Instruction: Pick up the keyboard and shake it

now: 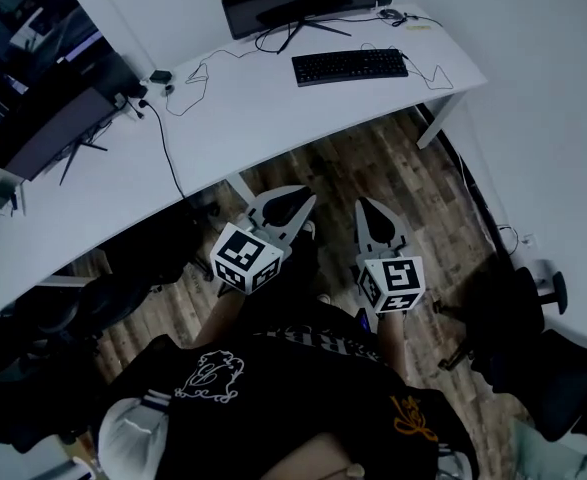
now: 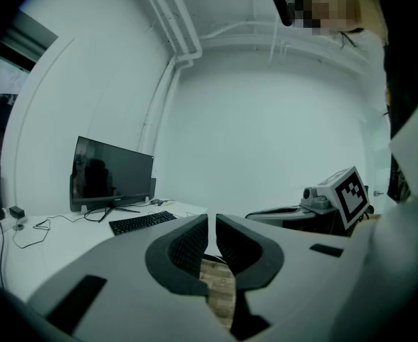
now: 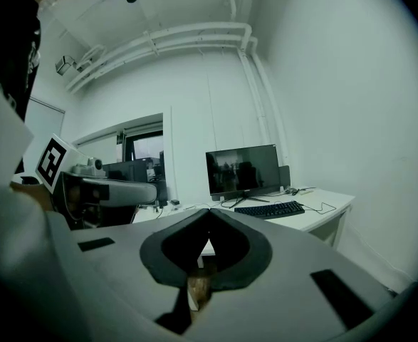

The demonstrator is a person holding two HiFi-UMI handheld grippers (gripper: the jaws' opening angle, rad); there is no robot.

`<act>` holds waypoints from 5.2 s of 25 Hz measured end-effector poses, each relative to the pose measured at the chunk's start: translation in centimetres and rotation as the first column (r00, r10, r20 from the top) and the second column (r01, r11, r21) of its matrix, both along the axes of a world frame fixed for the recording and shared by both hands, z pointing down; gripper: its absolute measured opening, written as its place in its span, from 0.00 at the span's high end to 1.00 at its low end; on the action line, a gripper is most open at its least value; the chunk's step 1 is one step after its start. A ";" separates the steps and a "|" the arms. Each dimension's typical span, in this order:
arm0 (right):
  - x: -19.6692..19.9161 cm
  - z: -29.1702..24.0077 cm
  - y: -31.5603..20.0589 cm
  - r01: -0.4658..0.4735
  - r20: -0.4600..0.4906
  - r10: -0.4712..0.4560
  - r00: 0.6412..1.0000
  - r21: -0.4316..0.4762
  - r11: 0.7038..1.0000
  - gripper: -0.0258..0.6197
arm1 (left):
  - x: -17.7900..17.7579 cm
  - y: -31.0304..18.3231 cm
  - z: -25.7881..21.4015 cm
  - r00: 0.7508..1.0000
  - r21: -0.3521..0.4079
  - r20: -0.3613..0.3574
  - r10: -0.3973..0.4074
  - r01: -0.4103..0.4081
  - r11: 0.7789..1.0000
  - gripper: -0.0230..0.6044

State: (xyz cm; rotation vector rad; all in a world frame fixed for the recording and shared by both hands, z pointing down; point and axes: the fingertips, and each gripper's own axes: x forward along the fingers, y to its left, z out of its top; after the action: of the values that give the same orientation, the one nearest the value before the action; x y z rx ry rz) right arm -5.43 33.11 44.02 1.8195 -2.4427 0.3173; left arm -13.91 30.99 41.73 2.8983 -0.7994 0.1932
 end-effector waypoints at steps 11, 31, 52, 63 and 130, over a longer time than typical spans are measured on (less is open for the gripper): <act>3.9 -0.7 -16.1 -0.052 -0.005 0.052 0.999 -0.002 0.999 0.94 | 4.5 -16.6 -0.8 0.997 0.021 -0.012 0.070 -0.070 0.997 0.89; 5.9 1.7 -33.2 -0.160 -0.026 0.158 0.987 -0.083 0.984 0.94 | 3.7 -34.9 3.0 0.995 -0.044 -0.021 0.101 -0.101 0.994 0.89; 20.9 7.5 -46.6 -0.095 0.013 0.098 0.995 -0.177 0.980 0.94 | 8.4 -46.4 7.4 0.994 -0.093 0.040 -0.103 0.106 0.990 0.89; 34.6 19.2 -55.8 -0.069 -0.058 0.052 0.997 -0.358 0.931 0.86 | 9.8 -57.0 17.9 0.950 -0.210 0.215 -0.228 0.273 0.939 0.88; 34.3 12.3 -62.7 -0.026 0.391 0.101 0.915 -0.191 0.981 0.46 | 9.2 -68.7 -3.1 0.967 0.207 0.030 -0.254 0.242 0.948 0.53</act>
State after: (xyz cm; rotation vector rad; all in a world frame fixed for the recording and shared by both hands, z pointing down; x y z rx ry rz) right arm 28.90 -29.64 56.28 1.9106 -2.4910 0.9754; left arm -4.72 -37.67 38.60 2.9483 -1.2522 0.1773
